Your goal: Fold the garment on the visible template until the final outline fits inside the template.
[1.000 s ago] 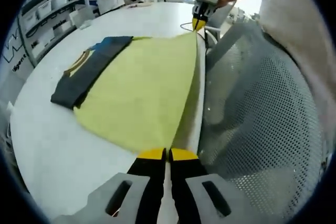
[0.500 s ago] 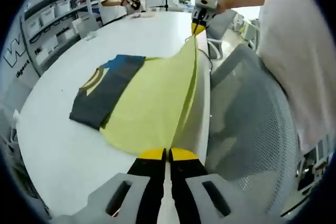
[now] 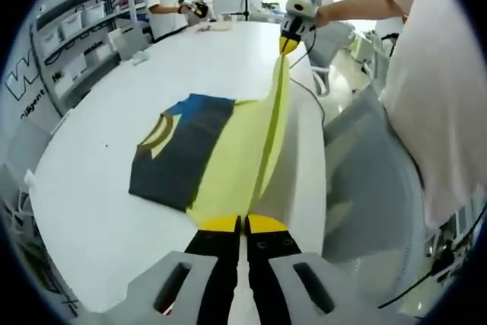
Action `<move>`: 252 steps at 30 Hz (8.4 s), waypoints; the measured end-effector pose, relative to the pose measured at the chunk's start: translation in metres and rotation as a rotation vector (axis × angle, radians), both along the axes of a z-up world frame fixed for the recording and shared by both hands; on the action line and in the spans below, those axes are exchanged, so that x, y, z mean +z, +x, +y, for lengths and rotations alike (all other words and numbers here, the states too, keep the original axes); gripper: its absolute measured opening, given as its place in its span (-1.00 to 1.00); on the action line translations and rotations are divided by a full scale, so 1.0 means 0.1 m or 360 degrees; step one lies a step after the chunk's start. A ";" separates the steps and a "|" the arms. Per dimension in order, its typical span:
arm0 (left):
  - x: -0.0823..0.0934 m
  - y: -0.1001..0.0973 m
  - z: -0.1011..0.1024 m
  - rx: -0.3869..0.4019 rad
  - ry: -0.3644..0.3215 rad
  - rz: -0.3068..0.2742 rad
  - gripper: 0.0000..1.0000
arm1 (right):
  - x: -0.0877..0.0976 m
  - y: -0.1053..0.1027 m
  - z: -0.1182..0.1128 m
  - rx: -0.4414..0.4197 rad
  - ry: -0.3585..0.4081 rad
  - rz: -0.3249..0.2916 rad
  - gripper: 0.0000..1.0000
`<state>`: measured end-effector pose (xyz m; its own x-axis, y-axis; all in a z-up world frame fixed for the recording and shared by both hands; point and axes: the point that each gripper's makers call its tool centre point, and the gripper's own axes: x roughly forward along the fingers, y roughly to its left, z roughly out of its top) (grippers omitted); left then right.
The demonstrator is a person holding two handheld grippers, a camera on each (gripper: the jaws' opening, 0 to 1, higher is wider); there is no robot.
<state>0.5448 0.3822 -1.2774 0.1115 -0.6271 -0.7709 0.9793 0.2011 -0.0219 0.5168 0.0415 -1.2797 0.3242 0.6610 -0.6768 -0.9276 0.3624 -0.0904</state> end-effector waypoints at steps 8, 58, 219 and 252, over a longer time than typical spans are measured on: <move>0.18 0.60 -0.04 0.0043 -0.0029 -0.0011 -0.98 | 0.21 0.54 -0.05 -0.0057 0.0056 -0.0005 -1.00; -1.01 2.43 -0.16 0.0543 0.0047 0.0333 -0.98 | -0.93 2.69 -0.17 -0.0423 0.0000 0.0316 -1.00; -1.65 0.81 0.18 0.0786 -0.0144 0.0192 -1.00 | -1.65 0.77 -0.02 -0.0418 0.0170 0.0436 -1.00; -1.15 0.94 -0.84 0.0513 -0.0383 0.0086 -1.00 | -1.24 0.95 0.66 -0.0348 0.0270 0.0307 -1.00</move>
<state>0.6389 0.2982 -1.3925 0.2954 -0.7300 -0.6164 0.8630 0.4806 -0.1555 0.6121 0.1074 -1.4036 0.3475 0.6982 -0.6259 -0.8203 0.5497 0.1577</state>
